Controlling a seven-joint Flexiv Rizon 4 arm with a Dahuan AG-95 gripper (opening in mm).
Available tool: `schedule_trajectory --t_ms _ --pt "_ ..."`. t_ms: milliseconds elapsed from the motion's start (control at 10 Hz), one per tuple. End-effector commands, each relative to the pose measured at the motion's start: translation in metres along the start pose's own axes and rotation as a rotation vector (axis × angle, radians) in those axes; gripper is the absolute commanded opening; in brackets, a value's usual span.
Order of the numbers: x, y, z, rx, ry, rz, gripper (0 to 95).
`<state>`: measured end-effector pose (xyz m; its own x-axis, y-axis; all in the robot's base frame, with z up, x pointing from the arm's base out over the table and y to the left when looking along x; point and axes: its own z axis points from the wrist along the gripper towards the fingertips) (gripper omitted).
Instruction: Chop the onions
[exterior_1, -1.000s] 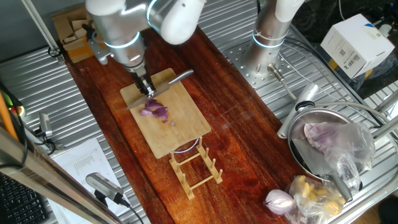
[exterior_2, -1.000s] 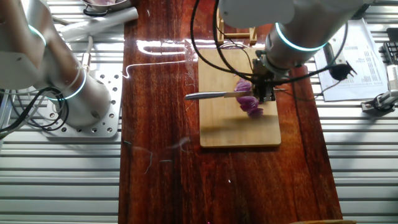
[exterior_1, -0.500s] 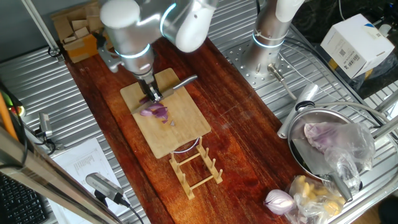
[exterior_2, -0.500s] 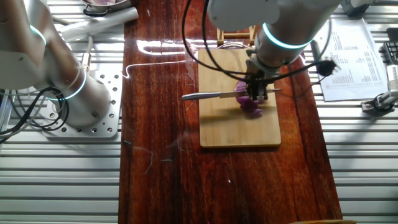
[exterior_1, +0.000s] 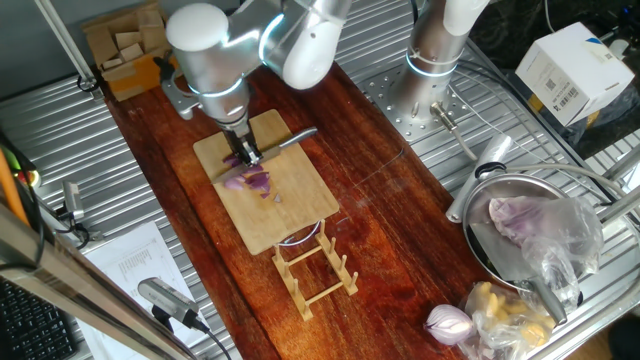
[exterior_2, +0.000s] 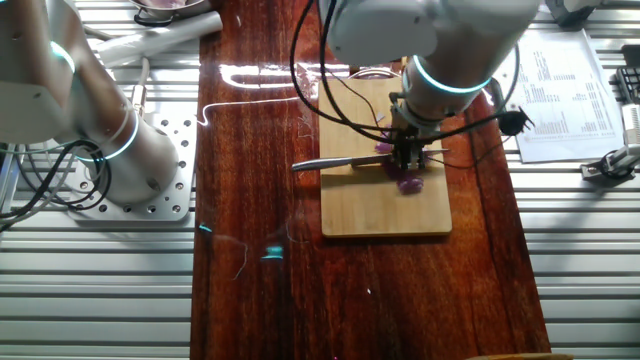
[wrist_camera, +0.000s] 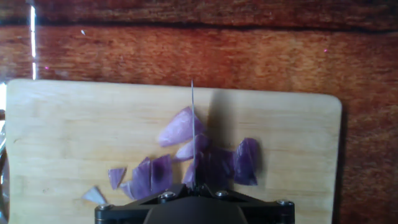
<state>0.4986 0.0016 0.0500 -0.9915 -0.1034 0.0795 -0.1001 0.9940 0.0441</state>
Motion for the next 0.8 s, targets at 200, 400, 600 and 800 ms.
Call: schedule_trajectory --t_ms 200,400,600,800 --pt "0.003 0.005 -0.025 0.013 0.01 0.021 0.0" --pt "-0.001 0.006 -0.03 0.013 0.006 0.03 0.0" --pt "-0.013 0.009 -0.034 0.01 0.006 0.035 0.0" --pt "-0.019 0.012 -0.036 0.002 0.005 0.04 0.0"
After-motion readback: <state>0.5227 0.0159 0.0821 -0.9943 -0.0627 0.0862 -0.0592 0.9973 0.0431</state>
